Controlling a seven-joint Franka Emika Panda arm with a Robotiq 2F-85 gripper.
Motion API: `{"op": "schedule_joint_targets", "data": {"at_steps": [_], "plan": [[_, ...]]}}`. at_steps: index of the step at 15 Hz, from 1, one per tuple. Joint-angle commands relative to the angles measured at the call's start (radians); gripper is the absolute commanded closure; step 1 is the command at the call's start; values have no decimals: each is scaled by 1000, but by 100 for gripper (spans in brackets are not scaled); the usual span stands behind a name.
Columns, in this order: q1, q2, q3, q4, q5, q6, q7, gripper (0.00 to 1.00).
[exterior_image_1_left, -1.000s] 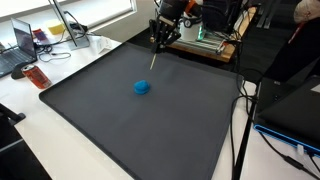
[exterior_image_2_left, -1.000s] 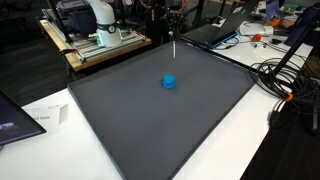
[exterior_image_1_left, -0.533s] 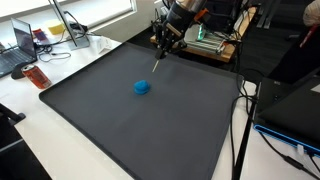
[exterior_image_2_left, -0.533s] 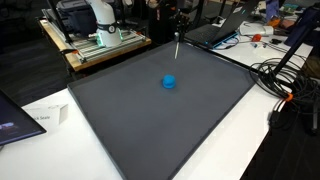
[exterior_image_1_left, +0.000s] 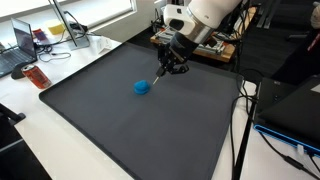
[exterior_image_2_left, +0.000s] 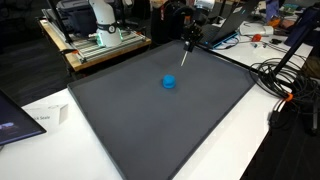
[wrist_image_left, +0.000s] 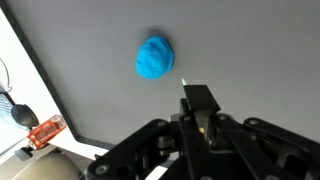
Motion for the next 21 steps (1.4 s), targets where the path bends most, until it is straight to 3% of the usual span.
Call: {"op": "schedule_joint_targets", "data": {"at_steps": [1, 6, 11, 17, 21], "plan": [[60, 107, -58, 166, 58, -96, -43, 97], [67, 180, -100, 295, 158, -165, -142, 97], [36, 173, -145, 320, 287, -152, -281, 97], [-27, 98, -194, 257, 425, -98, -419, 97], [-73, -11, -203, 127, 487, 26, -527, 97]]}}
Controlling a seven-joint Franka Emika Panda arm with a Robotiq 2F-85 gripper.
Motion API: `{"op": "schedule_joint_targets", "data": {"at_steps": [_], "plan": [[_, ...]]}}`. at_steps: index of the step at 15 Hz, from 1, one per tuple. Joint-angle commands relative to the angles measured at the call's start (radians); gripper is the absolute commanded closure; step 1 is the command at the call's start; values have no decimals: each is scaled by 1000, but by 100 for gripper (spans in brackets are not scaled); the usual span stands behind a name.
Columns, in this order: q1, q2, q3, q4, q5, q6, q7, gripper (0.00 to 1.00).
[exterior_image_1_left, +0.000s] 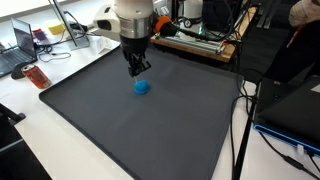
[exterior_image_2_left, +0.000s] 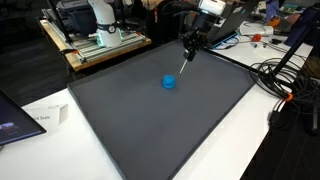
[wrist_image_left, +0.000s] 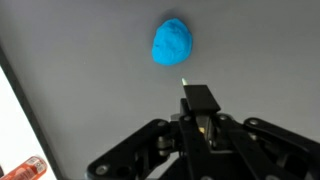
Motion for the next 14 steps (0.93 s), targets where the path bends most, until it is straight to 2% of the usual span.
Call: {"op": "schedule_joint_targets", "data": {"at_steps": [1, 4, 7, 8, 10, 13, 14], "plan": [[-33, -143, -8, -175, 74, 131, -111, 97], [-64, -250, -5, -315, 138, 240, -209, 97], [-96, -343, -4, -430, 211, 301, -304, 97], [-65, -246, -15, -313, 152, 246, -235, 87], [-83, -298, -12, -375, 176, 270, -271, 87], [-87, -321, -9, -400, 180, 275, -277, 87], [-90, -310, -8, -391, 198, 273, -281, 97]]}}
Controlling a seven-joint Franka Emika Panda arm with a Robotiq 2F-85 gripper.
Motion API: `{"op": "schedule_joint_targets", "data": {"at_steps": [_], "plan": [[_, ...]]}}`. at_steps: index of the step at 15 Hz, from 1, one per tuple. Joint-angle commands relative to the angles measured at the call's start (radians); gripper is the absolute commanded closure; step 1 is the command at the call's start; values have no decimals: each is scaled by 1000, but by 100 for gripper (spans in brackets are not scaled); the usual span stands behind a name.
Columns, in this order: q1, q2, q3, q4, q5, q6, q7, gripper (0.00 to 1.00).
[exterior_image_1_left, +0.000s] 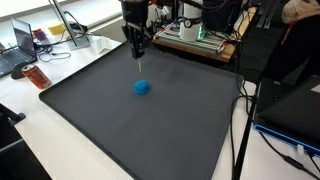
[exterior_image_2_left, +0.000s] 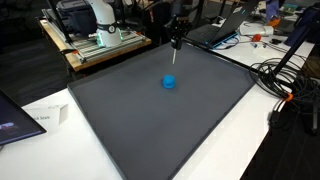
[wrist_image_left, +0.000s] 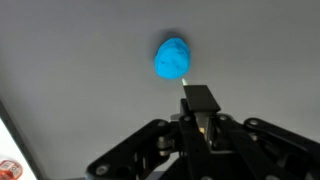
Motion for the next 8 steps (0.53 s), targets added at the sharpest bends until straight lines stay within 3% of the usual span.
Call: {"op": "schedule_joint_targets", "data": {"at_steps": [1, 8], "plan": [[3, 17, -7, 13, 18, -7, -1, 97], [-5, 84, -32, 14, 27, 24, 7, 97]]}}
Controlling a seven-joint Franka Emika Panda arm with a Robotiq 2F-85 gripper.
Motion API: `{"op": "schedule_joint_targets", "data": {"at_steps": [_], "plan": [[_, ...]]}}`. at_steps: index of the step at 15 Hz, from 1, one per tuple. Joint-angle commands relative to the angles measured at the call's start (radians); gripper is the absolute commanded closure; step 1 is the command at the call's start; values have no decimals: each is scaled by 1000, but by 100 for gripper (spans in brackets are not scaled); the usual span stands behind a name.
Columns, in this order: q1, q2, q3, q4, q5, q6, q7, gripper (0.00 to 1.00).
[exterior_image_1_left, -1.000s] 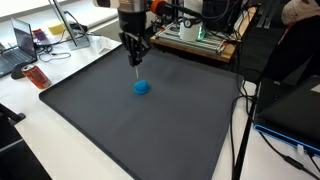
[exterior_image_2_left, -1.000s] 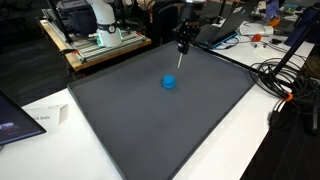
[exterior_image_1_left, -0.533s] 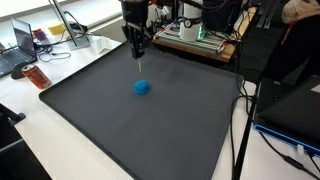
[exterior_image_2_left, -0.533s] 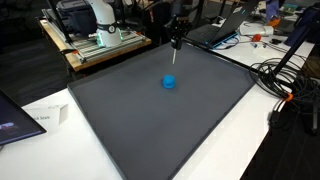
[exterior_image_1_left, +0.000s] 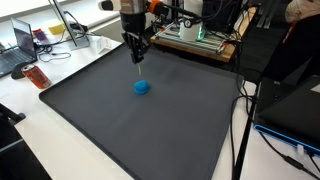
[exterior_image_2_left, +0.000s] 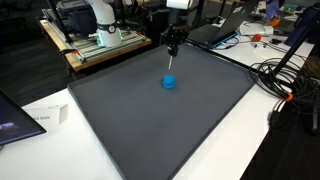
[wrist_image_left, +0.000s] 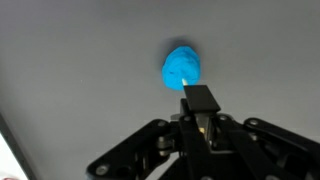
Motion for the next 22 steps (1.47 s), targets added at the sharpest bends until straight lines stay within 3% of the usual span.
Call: {"op": "schedule_joint_targets", "data": {"at_steps": [1, 9, 22], "plan": [[-3, 41, -12, 9, 31, 24, -4, 97], [-8, 82, -12, 3, 103, 87, -34, 97], [3, 142, -31, 23, 96, 115, -11, 97]]}}
